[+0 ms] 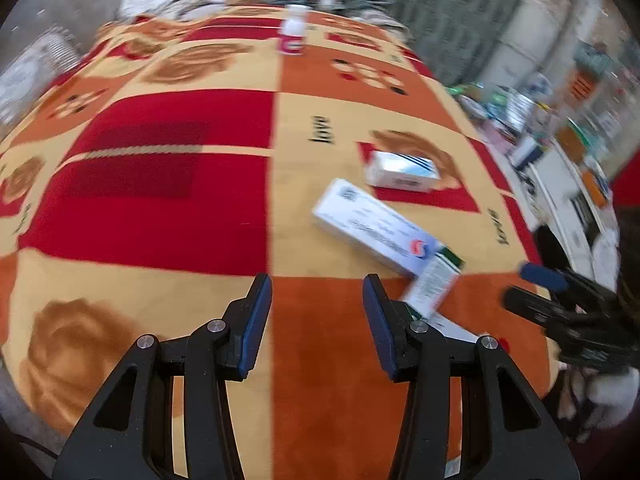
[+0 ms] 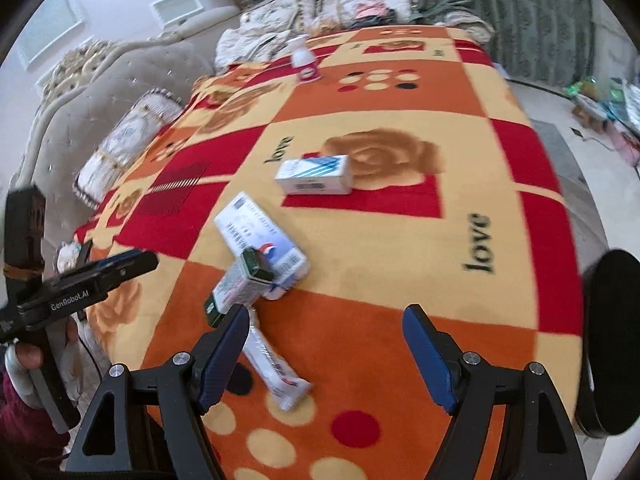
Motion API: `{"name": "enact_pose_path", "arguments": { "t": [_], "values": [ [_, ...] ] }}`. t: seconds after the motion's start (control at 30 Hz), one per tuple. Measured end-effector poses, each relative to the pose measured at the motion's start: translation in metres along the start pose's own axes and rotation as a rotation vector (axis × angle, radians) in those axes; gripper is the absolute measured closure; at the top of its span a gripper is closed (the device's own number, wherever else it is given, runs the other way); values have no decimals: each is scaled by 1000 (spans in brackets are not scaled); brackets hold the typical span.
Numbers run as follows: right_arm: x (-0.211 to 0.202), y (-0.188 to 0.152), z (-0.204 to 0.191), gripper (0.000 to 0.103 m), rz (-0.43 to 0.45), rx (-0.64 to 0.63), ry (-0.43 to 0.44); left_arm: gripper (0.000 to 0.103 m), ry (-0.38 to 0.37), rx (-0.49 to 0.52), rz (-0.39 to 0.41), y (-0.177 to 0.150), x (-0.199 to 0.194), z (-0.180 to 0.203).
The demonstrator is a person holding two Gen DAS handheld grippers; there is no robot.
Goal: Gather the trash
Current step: 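Grasp the green medicine box with the left tool while the right tool grasps the white wrapper, then carry green box and white wrapper over the black bin and open both tools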
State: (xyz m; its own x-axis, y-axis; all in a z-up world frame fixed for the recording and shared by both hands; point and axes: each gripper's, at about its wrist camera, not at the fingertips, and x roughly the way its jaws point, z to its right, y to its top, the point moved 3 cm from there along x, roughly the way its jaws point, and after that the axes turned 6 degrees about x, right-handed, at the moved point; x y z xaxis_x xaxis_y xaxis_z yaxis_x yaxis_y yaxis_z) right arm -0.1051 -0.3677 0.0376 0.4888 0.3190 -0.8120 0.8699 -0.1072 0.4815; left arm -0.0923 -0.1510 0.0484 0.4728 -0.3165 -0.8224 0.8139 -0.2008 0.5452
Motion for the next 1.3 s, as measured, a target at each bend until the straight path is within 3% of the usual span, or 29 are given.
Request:
{"name": "enact_pose_path", "arguments": {
  "t": [0.17, 0.3, 0.5, 0.57, 0.67, 0.93, 1.0, 1.1, 1.3],
  "values": [
    [12, 0, 9, 26, -21, 4, -55, 58, -90, 114, -38, -5, 17, 31],
    [7, -2, 22, 26, -28, 41, -39, 58, -114, 159, -75, -4, 38, 49],
    [2, -21, 15, 26, -52, -31, -22, 59, -130, 190, -97, 2, 60, 63],
    [6, -26, 11, 28, -63, -50, -14, 78, -132, 175, -105, 2, 64, 59],
    [13, -34, 2, 32, -76, -87, 10, 79, -135, 143, -92, 1, 56, 50],
    [48, -45, -41, 53, -102, -275, 22, 79, -93, 80, -33, -6, 18, 25],
    [50, -46, -48, 74, -75, -326, -10, 79, -86, 72, -29, -9, 13, 24],
    [48, -45, -44, 85, -70, -301, -18, 79, -88, 60, -24, -13, 8, 28],
    [14, -44, -16, 86, -3, -211, -11, 79, -102, 90, -3, -13, 5, 63]
  ]
}}
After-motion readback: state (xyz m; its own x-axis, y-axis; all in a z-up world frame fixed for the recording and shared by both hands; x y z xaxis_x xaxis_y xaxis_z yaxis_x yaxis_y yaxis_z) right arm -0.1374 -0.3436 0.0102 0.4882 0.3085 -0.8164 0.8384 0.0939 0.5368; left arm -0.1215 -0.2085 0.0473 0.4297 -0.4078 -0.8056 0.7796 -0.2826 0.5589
